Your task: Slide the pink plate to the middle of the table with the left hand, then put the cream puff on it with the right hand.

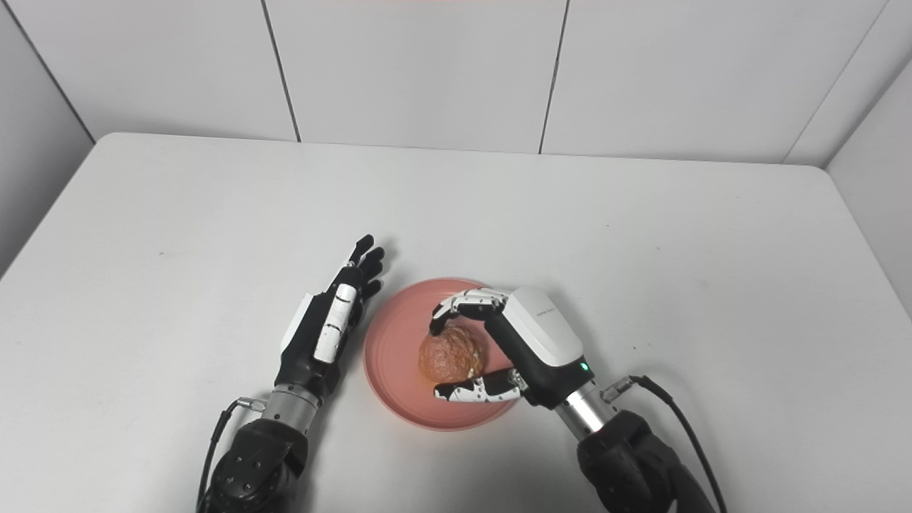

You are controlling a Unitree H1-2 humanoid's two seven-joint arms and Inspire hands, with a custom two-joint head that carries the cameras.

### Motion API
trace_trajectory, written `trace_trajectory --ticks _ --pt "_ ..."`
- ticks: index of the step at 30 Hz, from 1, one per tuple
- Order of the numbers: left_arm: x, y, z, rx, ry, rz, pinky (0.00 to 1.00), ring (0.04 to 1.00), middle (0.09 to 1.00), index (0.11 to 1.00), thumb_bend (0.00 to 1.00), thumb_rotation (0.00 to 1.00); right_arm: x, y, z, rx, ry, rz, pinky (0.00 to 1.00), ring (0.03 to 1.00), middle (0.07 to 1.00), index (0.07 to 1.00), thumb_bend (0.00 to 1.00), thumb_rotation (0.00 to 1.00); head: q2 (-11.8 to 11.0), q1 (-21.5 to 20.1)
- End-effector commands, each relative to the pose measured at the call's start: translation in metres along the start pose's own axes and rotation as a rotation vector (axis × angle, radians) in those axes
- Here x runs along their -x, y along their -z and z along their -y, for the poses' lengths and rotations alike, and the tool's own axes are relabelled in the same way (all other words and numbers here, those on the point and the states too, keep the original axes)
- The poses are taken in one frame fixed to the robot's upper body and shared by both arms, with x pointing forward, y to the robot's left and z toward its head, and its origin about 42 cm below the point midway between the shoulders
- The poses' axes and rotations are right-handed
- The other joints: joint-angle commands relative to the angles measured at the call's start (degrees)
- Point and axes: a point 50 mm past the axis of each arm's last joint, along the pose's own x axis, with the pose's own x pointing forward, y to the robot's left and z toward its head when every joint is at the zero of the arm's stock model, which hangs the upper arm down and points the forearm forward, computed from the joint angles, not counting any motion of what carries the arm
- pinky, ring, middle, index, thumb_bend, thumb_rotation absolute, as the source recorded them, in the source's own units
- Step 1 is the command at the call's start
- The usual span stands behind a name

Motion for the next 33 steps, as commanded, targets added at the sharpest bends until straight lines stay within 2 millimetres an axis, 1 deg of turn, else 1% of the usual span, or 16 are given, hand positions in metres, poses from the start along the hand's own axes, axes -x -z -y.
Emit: trace_trajectory --ticks 1,2,4,8,10,17,19,23,26,31,33 --pt "-0.0033 -0.012 0.0023 -0.007 0.012 0.066 0.95 0.966 0.954 0.944 0.58 1.0 -0.006 -0.0067 0.0151 0.037 0.052 0.055 0.99 0.988 0.972 0.914 0.74 0.87 0.05 0.03" --pt "-0.0033 -0.0121 0.0024 -0.005 0.011 0.067 0.95 0.965 0.953 0.943 0.59 1.0 -0.0058 -0.0066 0.0158 0.041 0.059 0.059 1.0 0.996 0.989 0.939 0.75 0.9 0.05 0.03" --pt "-0.0035 -0.0121 0.0024 0.0 0.01 0.067 0.96 0.967 0.953 0.943 0.59 1.0 -0.0057 -0.0063 0.0173 0.036 0.079 0.07 1.0 0.999 0.997 0.962 0.74 0.93 0.05 0.03" --pt "-0.0033 -0.0114 0.002 -0.006 0.011 0.068 0.95 0.966 0.951 0.94 0.6 1.0 -0.0056 -0.0058 0.0186 0.032 0.119 0.092 1.0 1.0 1.0 0.985 0.74 0.95 0.2 0.08" --pt "-0.0029 -0.0116 0.0019 -0.002 0.014 0.064 0.97 0.974 0.958 0.946 0.61 1.0 -0.0055 -0.0061 0.0196 0.029 0.137 0.097 1.0 1.0 1.0 0.997 0.76 0.97 0.2 0.08" --pt "-0.0025 -0.0127 0.0021 0.0 0.015 0.062 0.97 0.977 0.962 0.951 0.6 1.0 -0.0039 -0.0062 0.022 -0.013 0.163 0.09 1.0 1.0 1.0 1.0 0.83 0.95 0.2 0.08" --pt "-0.0026 -0.0126 0.0022 0.003 0.013 0.063 0.97 0.974 0.959 0.949 0.6 1.0 -0.0036 -0.0065 0.0224 -0.027 0.182 0.08 1.0 1.0 1.0 1.0 0.85 0.93 0.01 0.0" --pt "-0.0022 -0.0128 0.002 0.0 0.015 0.064 0.97 0.975 0.961 0.951 0.59 1.0 -0.0033 -0.0063 0.0237 -0.034 0.196 0.066 1.0 1.0 1.0 1.0 0.85 0.93 0.25 -0.07" --pt "-0.002 -0.0125 0.0017 -0.001 0.013 0.07 0.97 0.976 0.962 0.952 0.58 1.0 -0.0034 -0.0059 0.0237 -0.055 0.22 0.059 1.0 1.0 1.0 1.0 0.84 0.96 0.22 -0.07" --pt "-0.0017 -0.0116 0.001 -0.008 0.008 0.078 0.99 0.984 0.97 0.959 0.58 1.0 -0.0024 -0.0033 0.0221 -0.157 0.277 0.02 1.0 1.0 1.0 1.0 0.82 1.0 0.16 -0.11" --pt "-0.0017 -0.0109 0.001 -0.009 0.008 0.078 0.99 0.989 0.975 0.964 0.59 1.0 -0.0023 -0.0028 0.0232 -0.191 0.292 -0.002 1.0 1.0 1.0 1.0 0.78 1.0 0.32 -0.15"
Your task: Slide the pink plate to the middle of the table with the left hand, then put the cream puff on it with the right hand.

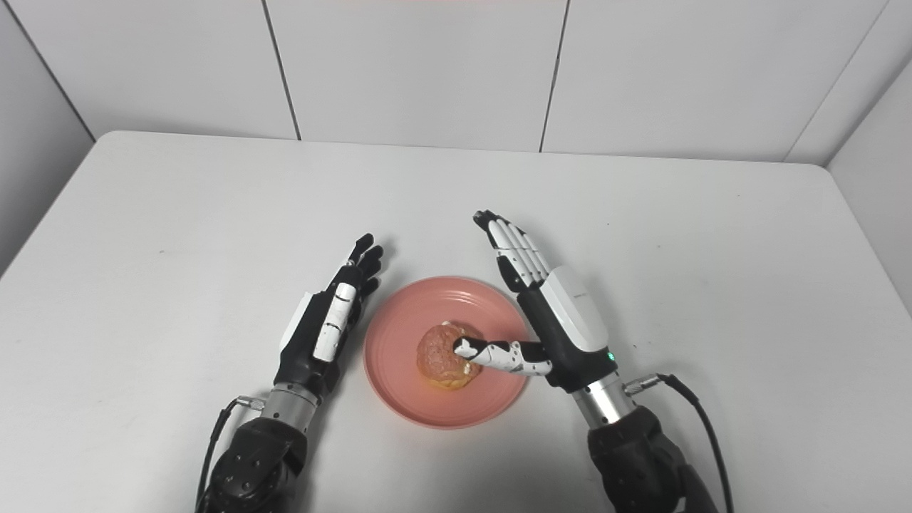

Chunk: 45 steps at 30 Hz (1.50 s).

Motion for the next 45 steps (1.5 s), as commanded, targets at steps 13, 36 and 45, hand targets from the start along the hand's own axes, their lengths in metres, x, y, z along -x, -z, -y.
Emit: trace_trajectory --ticks 13,36,45 --pt "-0.001 -0.008 0.0 -0.023 0.005 0.078 1.0 0.997 0.986 0.981 0.62 1.0 -0.003 -0.007 0.002 -0.223 0.139 -0.093 1.0 1.0 1.0 1.0 0.73 1.0 -0.02 -0.16" --pt "0.002 -0.004 -0.003 -0.039 -0.006 0.089 1.0 1.0 1.0 1.0 0.73 1.0 -0.008 -0.011 -0.013 -0.685 0.391 -0.363 1.0 0.99 0.985 0.96 0.63 0.88 0.19 -0.49" --pt "0.0 -0.001 -0.003 -0.049 -0.033 0.095 1.0 1.0 1.0 1.0 0.71 1.0 -0.008 -0.006 -0.016 -0.749 0.419 -0.417 1.0 0.98 0.981 0.961 0.63 0.87 0.26 -0.38"
